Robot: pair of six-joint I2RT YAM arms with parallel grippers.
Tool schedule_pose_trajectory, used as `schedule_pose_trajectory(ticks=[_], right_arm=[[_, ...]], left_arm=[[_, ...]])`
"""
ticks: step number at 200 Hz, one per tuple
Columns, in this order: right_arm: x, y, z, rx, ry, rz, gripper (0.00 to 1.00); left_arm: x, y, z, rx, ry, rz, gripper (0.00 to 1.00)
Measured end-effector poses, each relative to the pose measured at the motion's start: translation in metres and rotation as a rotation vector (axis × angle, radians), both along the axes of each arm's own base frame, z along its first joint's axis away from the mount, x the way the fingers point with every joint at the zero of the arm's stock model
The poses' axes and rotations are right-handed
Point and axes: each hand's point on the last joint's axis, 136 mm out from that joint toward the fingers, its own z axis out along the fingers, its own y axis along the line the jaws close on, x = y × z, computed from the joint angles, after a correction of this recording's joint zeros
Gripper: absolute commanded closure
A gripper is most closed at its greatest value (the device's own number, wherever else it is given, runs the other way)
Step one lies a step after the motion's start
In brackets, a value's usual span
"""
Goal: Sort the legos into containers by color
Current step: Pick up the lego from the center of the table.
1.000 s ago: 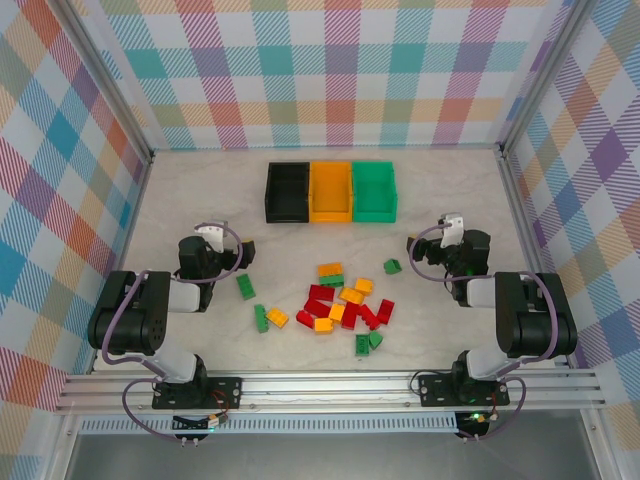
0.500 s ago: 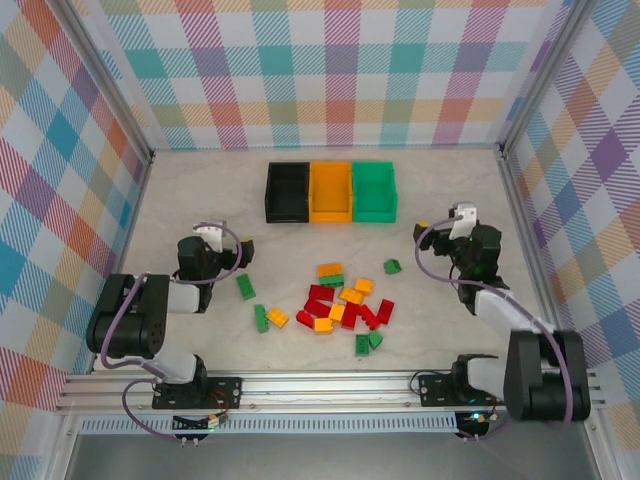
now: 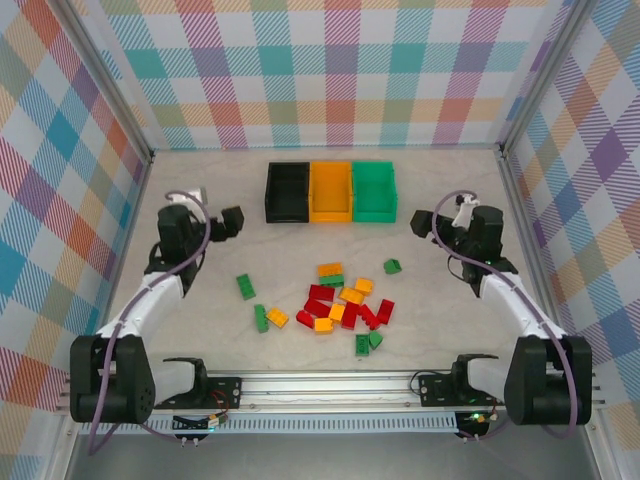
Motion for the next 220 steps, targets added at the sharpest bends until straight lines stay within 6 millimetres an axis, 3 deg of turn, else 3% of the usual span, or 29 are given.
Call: schedule_pose_trajectory(ticks=[12, 24, 62, 76, 90, 120, 133, 183, 220], right_arm=[[-0.003, 0.014, -0.009, 0.014, 0.042, 0.034, 0.01], [-0.008, 0.029, -0.017, 0.013, 0.071, 0.073, 0.01], [-0.026, 0.086, -0.039, -0.053, 0.125, 0.211, 0.01], [-0.032, 0.102, -0.051, -0.085, 0.147, 0.248, 0.01], [-0.037, 0.111, -0.062, -0.110, 0.173, 0.267, 0.01], [-0.040, 0.116, -0.075, -0.165, 0.189, 0.263, 0.01], [-0.039, 0.114, -0.075, -0.179, 0.185, 0.250, 0.01], [-0.030, 0.098, -0.073, -0.239, 0.158, 0.154, 0.01], [-0.027, 0.086, -0.062, -0.260, 0.119, 0.093, 0.01]], left_arm=[[-0.002, -0.010, 0.014, -0.077, 0.003, -0.031, 0.00], [-0.007, -0.021, 0.013, -0.169, 0.043, -0.069, 0.00], [-0.020, -0.065, -0.039, -0.462, 0.339, -0.190, 0.00], [-0.032, -0.078, -0.056, -0.468, 0.443, -0.187, 0.00], [-0.045, -0.102, -0.061, -0.411, 0.512, -0.209, 0.00], [-0.066, -0.169, -0.042, -0.243, 0.548, -0.322, 0.00], [-0.070, -0.189, -0.046, -0.179, 0.569, -0.336, 0.03], [-0.079, -0.233, -0.119, 0.110, 0.776, -0.306, 0.07], [-0.074, -0.263, -0.151, 0.264, 0.843, -0.314, 0.10]])
